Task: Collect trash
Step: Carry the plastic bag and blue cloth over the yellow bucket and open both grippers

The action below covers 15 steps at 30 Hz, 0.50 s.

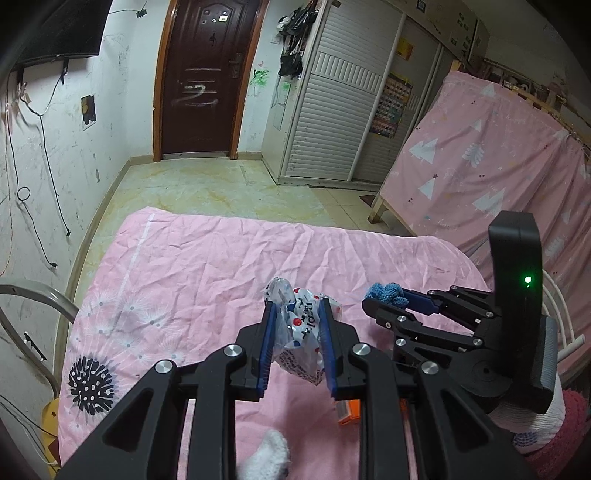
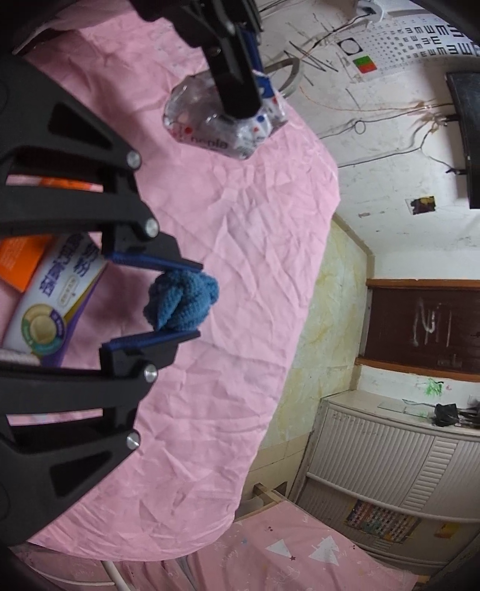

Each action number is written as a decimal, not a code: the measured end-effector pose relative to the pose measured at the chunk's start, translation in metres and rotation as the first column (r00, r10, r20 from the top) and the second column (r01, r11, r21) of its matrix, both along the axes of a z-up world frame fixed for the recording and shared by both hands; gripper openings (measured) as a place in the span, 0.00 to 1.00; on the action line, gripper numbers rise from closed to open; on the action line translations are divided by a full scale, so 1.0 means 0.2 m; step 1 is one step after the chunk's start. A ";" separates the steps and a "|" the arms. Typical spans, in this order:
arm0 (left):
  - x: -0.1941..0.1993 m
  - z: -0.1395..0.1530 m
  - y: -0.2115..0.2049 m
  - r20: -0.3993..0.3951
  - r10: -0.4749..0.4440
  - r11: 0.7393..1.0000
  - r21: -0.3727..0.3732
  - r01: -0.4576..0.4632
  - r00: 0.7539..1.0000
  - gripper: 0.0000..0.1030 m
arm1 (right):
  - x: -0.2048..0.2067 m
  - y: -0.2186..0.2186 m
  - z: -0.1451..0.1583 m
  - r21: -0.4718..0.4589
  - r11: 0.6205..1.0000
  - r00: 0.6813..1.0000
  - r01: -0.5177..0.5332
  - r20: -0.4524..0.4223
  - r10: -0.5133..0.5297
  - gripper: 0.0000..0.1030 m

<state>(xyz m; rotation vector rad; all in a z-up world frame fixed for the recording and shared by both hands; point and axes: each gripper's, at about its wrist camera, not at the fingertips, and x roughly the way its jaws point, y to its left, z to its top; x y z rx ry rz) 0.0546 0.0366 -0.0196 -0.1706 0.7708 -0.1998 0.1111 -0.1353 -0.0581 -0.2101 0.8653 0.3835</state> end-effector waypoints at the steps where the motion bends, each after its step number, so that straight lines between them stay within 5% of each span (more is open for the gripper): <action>1: -0.01 0.01 -0.02 0.003 -0.005 1.000 0.003 0.005 1.000 0.13 | -0.01 -0.02 0.01 0.016 1.000 1.000 0.004 0.005 -0.004 0.27; 15: -0.08 0.14 -0.42 0.039 -0.117 0.992 0.057 0.115 0.992 0.13 | -0.18 -0.56 0.14 0.149 0.975 0.980 0.166 0.082 -0.179 0.27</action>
